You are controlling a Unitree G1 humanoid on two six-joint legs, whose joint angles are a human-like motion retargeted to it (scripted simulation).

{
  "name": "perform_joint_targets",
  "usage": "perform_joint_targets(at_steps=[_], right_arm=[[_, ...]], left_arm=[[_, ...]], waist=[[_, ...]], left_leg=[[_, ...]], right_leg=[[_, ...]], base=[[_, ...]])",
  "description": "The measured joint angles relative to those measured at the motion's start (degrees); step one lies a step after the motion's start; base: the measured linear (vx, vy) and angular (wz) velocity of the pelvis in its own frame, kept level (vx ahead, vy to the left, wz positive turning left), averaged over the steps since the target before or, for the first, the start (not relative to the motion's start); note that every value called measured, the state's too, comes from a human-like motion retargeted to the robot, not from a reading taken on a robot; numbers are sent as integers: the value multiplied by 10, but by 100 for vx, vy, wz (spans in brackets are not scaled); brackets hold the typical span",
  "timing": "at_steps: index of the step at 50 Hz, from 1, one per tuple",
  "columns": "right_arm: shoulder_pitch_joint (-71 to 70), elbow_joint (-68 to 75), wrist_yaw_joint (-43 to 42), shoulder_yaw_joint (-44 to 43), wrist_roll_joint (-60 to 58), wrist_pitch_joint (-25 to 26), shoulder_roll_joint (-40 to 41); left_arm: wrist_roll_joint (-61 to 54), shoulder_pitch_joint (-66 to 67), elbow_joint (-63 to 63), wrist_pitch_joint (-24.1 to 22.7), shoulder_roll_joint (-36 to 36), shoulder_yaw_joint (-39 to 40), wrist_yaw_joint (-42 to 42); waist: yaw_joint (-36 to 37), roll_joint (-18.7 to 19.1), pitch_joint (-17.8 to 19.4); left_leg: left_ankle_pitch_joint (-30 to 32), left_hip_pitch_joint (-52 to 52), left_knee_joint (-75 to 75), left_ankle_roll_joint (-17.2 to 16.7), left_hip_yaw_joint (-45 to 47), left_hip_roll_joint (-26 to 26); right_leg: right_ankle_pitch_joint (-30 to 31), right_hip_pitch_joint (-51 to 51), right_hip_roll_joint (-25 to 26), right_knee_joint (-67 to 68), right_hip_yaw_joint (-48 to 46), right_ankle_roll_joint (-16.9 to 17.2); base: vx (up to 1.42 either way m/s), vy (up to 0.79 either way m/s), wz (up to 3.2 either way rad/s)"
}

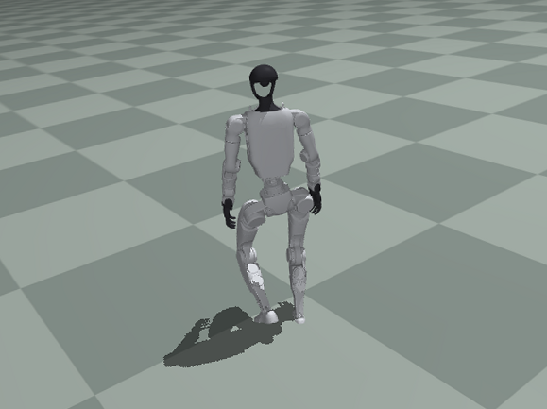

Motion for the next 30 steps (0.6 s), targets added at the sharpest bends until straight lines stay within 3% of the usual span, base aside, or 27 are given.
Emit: perform_joint_targets(at_steps=[4, 9, 12, 16, 19, 24, 27, 30], right_arm=[[-11, -12, 2, 1, -2, -6, 3], [-20, -17, 2, 7, -12, -6, 11], [-16, -13, 2, 11, -18, -4, 19], [-5, 3, 4, 11, -21, 0, 33], [7, 21, 12, 6, -22, 5, 48], [13, 37, 32, 4, -24, 12, 62], [6, 31, 34, 6, -21, 11, 60], [2, 19, 29, 8, -17, 8, 55]], left_arm=[[0, 7, 3, -4, -2, 3, -1], [11, 10, 9, -3, -5, -1, -3], [16, 13, 10, -1, -8, -3, -3], [16, 14, 16, 7, -9, -6, -2], [12, 15, 19, 13, -8, -8, -6], [15, 14, 13, 18, 0, -12, -14], [24, 8, 3, 18, 8, -13, -12], [30, 3, -6, 15, 13, -15, -4]], waist=[[16, -22, 5], [17, -54, 1], [20, -59, -4], [31, -82, -19], [36, -118, -33], [21, -181, -62], [2, -187, -69], [-20, -178, -69]], left_leg=[[-20, -45, -149, -12, 28, -40], [19, -66, -378, -45, 34, -117], [24, -82, -406, -48, 25, -133], [64, -73, -376, -27, 35, -158], [80, -61, -358, 2, 58, -195], [83, -27, -407, 41, 90, -272], [89, 12, -460, 45, 88, -291], [82, 46, -487, 40, 76, -292]], right_leg=[[-32, 80, -21, -36, 17, 4], [-70, 141, -59, -48, 17, 12], [-100, 155, -64, -10, 18, 12], [-133, 156, -99, 74, 17, 18], [-129, 126, -154, 193, 19, 39], [-53, 12, -276, 405, 14, 63], [-66, -52, -314, 444, 13, 48], [-105, -95, -316, 411, 13, 38]], base=[[59, -10, -8], [53, -3, 10], [51, 3, 0], [55, 6, -21], [51, 8, -14], [44, 9, 7], [42, 7, 12], [42, 5, 20]])
